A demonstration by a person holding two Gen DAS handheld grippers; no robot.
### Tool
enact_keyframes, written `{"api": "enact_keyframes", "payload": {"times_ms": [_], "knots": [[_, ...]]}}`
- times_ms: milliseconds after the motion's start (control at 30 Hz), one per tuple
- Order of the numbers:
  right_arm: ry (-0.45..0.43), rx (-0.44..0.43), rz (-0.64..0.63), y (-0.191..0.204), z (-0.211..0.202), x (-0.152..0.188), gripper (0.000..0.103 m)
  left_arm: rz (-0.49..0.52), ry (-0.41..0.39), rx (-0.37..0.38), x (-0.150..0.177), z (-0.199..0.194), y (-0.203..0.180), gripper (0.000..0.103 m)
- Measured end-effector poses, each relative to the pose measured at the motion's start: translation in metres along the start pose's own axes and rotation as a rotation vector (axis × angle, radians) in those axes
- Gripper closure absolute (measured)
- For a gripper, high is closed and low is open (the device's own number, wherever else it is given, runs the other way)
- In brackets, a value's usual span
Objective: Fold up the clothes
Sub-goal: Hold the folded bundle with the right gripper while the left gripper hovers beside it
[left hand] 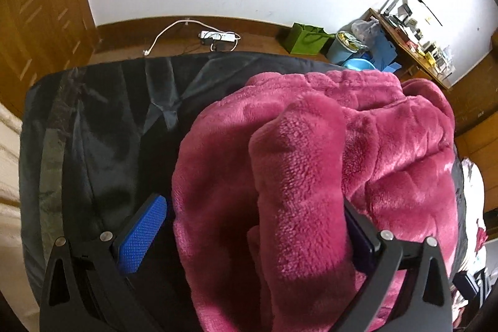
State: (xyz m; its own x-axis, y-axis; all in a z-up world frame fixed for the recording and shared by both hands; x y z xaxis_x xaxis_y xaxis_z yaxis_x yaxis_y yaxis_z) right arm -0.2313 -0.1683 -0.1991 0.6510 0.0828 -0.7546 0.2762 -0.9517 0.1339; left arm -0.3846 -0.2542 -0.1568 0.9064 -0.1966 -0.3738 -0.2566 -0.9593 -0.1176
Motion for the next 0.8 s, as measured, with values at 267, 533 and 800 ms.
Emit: {"api": "enact_keyframes", "payload": {"times_ms": [267,533,800], "knots": [[0.115,0.005,-0.219,0.025,0.06,0.021,0.027,-0.018,0.0,-0.002,0.004,0.003,0.016,0.0],[0.201,0.067,-0.31,0.021,0.099,0.031,0.02,-0.075,0.0,0.069,0.012,0.021,0.032,0.0],[0.186,-0.025,-0.24,-0.004,0.086,0.02,0.018,-0.078,-0.005,0.08,0.011,0.028,0.033,0.0]]}}
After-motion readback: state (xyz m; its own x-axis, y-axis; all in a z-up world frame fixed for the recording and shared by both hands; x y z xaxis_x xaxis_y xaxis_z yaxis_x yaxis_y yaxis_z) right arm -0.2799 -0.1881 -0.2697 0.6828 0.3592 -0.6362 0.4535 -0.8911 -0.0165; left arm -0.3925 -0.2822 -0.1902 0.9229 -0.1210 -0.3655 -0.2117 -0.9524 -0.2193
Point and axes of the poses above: each gripper's, at about its wrist camera, not at the fingertips, and z roughly the way its jaws point, y to its left, x to its underside, the point moved 1 cm from there along z, roughly the way its jaws point, and after that the axes turned 6 degrees about -x, right-handed, at the moved point
